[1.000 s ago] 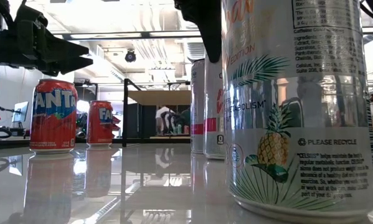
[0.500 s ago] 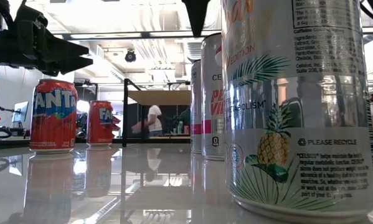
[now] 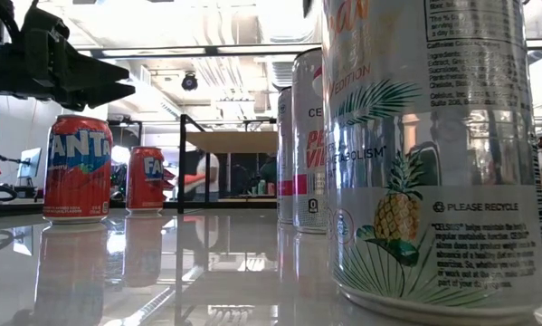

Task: Place canned beverage on shelf
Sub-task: Put the top blue soda can on the shelf

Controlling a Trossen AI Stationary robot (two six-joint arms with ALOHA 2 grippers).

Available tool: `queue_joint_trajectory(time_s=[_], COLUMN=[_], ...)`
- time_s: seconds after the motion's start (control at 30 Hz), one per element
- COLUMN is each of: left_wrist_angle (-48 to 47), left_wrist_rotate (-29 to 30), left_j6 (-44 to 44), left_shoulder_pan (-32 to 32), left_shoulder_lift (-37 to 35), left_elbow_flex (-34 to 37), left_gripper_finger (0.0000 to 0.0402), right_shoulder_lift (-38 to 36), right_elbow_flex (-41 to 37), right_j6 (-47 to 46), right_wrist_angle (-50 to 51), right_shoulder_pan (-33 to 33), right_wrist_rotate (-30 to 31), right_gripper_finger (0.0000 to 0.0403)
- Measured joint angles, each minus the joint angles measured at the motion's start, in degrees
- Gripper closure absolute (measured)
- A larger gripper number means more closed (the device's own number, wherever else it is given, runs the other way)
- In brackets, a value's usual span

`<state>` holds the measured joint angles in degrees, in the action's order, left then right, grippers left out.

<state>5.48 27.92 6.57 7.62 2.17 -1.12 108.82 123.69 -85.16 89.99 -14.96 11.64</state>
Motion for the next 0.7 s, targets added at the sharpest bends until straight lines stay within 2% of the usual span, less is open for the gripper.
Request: queue_joint_trajectory(time_s=[0.17, 0.3, 0.5, 0.7], left_wrist_angle=[0.0, 0.0, 0.0, 0.1], left_wrist_rotate=[0.0, 0.0, 0.0, 0.0], left_j6=[0.0, 0.0, 0.0, 0.0], left_shoulder_pan=[0.0, 0.0, 0.0, 0.0], left_shoulder_lift=[0.0, 0.0, 0.1, 0.2], left_elbow_flex=[0.0, 0.0, 0.0, 0.0], left_gripper_finger=[0.0002, 0.0002, 0.0002, 0.0002], right_shoulder_lift=[-7.8, -10.9, -10.6, -8.4], right_elbow_flex=[-11.4, -17.1, -22.0, -23.6], right_j6=[-5.5, -8.1, -12.7, -14.0], right_wrist_angle=[0.2, -1.0, -2.6, -3.0], right_shoulder_pan=[0.1, 0.9, 3.6, 6.5], right_wrist_rotate=[2.3, 3.5, 6.6, 5.9], right_gripper_finger=[0.0035, 0.0035, 0.0035, 0.0035])
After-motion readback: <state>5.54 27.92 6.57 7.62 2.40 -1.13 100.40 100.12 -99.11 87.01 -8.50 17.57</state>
